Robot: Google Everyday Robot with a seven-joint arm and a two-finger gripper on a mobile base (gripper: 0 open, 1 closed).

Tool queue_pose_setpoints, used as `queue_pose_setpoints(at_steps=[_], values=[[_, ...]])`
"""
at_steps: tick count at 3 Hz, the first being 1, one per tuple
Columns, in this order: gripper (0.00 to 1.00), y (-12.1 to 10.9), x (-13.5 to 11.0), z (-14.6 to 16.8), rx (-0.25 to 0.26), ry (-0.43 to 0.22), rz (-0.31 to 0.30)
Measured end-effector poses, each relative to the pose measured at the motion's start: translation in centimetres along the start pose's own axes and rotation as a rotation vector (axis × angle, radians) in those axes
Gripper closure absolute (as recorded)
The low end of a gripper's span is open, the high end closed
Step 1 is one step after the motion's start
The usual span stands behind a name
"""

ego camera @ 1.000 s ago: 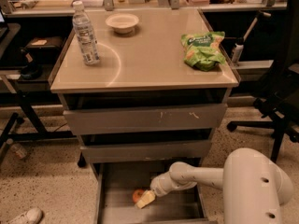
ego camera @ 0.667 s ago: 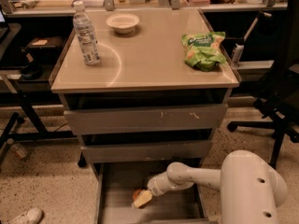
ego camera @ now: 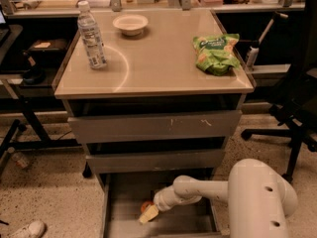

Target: Pick orange from bottom drawer and place on counter

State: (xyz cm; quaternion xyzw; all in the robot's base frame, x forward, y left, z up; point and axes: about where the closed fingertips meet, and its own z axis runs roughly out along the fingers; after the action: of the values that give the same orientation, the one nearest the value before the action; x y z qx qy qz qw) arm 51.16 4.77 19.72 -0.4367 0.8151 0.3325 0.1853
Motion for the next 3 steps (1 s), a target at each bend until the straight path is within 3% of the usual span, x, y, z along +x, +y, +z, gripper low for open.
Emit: queue_pose_setpoints(at_steps=[3], values=[[0.0, -2.5, -0.3, 3.3, 0.086, -0.028, -0.04]])
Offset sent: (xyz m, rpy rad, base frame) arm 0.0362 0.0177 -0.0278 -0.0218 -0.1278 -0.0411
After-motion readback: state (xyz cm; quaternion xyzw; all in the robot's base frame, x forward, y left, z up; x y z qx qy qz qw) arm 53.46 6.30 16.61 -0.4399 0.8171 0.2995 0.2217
